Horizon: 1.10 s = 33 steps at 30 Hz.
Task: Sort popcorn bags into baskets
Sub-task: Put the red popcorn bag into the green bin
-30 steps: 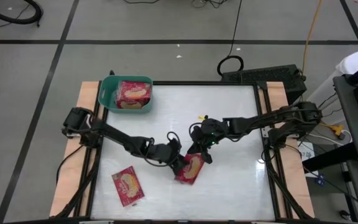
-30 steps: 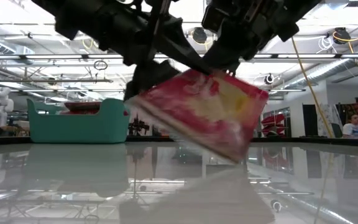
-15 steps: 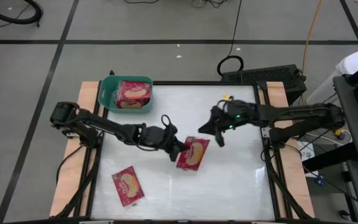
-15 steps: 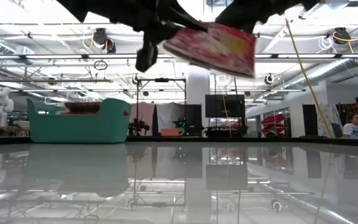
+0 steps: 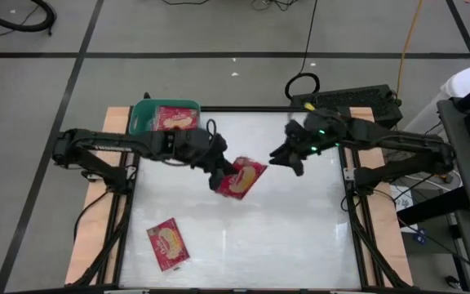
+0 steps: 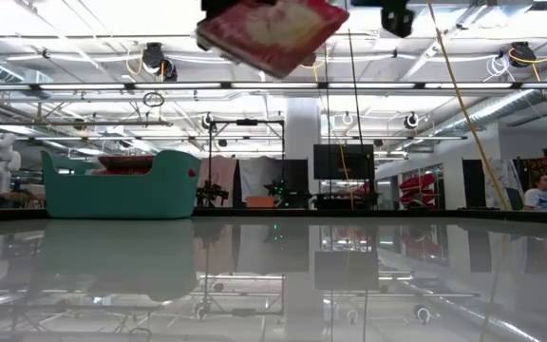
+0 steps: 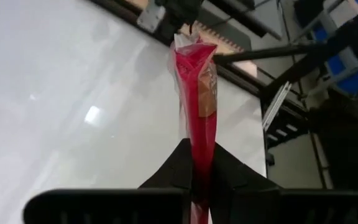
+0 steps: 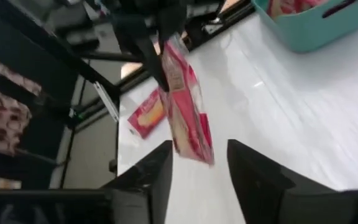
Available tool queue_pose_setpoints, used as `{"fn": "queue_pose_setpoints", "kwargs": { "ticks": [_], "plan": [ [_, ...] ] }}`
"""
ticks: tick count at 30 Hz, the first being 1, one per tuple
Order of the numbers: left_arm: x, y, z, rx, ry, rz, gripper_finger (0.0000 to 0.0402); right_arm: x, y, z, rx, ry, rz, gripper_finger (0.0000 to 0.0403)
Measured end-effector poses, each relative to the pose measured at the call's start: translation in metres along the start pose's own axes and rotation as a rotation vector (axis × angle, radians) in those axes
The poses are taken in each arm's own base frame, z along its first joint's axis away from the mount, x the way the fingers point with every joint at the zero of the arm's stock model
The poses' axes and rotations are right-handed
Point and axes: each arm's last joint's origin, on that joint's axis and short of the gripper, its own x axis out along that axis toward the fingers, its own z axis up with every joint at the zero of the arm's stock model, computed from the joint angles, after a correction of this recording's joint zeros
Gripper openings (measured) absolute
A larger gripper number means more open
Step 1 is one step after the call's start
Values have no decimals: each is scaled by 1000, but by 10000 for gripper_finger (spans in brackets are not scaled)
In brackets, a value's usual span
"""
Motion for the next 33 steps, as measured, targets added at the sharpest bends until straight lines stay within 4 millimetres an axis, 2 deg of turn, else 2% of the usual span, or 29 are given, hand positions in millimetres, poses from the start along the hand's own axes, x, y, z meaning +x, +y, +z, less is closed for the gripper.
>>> {"fn": "queue_pose_setpoints", "kwargs": {
  "ticks": [2,6,12,16,21,23,27,29,33],
  "plan": [
    [-3,3,10,21,-12,5,18,10,-5,7,-23,43,7,164],
    [-6,14,15,34,-7,35,18,34,-16,19,-51,81,67,183],
    [-9,24,18,63,18,11,18,66,-31,27,-139,66,66,178],
    [-10,28,20,86,10,14,21,81,-35,30,-196,60,122,137],
    [-12,34,28,121,-41,18,34,95,-42,26,-183,120,153,33],
    [-13,37,32,120,-68,21,36,95,-42,26,-170,122,160,15],
    [-15,42,38,114,-109,31,42,82,-43,31,-106,92,137,17],
    [-21,45,41,107,-130,49,59,69,-46,31,-57,97,113,9],
    [-32,47,50,108,-235,127,119,33,-50,30,21,93,24,7]
  ]
}}
